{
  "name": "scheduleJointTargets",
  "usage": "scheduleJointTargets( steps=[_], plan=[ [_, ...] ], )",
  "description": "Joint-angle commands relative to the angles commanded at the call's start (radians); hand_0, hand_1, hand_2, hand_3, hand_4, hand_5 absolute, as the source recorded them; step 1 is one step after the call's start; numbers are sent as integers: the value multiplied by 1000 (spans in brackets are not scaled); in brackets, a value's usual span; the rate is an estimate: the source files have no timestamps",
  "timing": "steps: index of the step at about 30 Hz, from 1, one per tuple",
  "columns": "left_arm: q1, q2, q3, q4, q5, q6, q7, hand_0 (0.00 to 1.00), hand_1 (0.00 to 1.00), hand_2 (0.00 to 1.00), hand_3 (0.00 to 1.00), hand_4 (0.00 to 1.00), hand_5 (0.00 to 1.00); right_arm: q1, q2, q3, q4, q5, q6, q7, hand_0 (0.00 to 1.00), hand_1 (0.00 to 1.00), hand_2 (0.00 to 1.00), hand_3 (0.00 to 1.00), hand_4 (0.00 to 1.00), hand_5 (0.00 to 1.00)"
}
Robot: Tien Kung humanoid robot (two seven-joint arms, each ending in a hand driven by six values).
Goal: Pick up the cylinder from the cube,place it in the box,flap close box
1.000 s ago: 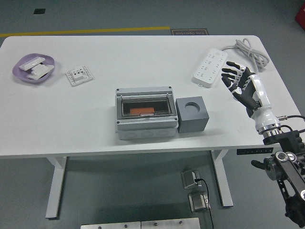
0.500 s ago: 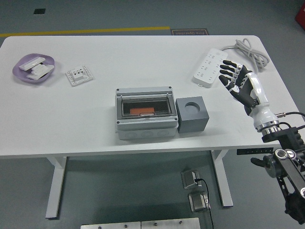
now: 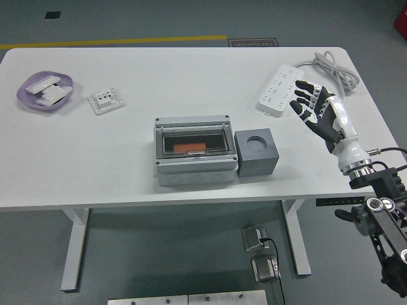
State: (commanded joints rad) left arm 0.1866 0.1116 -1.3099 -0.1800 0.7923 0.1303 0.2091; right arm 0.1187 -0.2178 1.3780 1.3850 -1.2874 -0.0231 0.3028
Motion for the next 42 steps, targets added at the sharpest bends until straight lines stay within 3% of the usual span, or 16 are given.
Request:
scheduleJointTargets(
  steps=[11, 22, 33, 42],
  plan=[
    [6, 4, 8, 0, 5, -1, 6, 667, 685, 657, 683, 633, 163, 1, -2, -12, -2, -9, 4, -7, 859, 842, 851, 808, 983, 549],
    [6, -28, 12, 0, -8, -4, 0, 666, 684, 655, 682, 634, 165, 45, 14, 6, 2, -22, 9, -15, 862, 843, 848, 815, 996, 581],
    [19, -18, 31, 0, -33, -5, -2, 666, 685, 654, 680, 635, 168, 66, 16, -2, -1, -13, 18, -13, 864, 843, 837, 808, 998, 597],
    [20, -17, 45, 0, -61, -7, -8, 666, 685, 655, 681, 635, 167, 107, 11, -62, -21, -4, 24, -9, 865, 844, 835, 808, 998, 598]
  ],
)
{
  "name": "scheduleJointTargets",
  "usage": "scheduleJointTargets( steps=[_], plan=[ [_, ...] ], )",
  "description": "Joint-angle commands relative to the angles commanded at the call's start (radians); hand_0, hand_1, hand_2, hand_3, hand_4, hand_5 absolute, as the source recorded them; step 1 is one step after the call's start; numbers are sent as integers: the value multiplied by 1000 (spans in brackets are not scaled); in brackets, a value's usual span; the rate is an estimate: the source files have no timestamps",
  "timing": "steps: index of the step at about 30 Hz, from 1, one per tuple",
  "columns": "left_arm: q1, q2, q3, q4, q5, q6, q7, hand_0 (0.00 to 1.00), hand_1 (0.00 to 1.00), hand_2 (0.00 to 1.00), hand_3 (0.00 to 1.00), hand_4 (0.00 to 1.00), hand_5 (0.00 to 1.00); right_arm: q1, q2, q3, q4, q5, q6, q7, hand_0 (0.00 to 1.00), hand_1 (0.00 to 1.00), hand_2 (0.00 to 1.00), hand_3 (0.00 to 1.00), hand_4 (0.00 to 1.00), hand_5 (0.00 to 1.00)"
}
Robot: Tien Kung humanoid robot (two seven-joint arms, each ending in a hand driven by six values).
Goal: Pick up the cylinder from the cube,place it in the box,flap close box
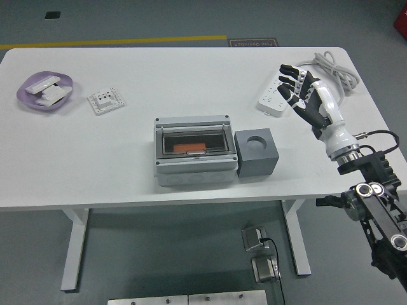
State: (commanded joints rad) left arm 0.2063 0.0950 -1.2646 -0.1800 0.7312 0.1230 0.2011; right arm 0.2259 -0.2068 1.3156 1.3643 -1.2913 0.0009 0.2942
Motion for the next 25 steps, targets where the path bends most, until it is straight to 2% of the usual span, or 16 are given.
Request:
scheduleJointTargets(
  steps=[6, 12, 25],
  plan=[
    [1, -10, 10, 0, -10, -2, 1, 666, 684, 653, 680, 634, 168, 22, -3, -40, -3, 6, 1, 2, 865, 845, 831, 808, 998, 599],
    [13, 0, 35, 0, -29, -11, -5, 666, 684, 653, 679, 634, 169, 43, -11, -66, 0, 29, -3, 14, 865, 845, 828, 807, 998, 600],
    [16, -8, 23, 0, -28, -17, -9, 666, 685, 652, 678, 634, 169, 21, -15, -33, 14, 17, -5, 17, 855, 833, 814, 795, 997, 596]
  ],
)
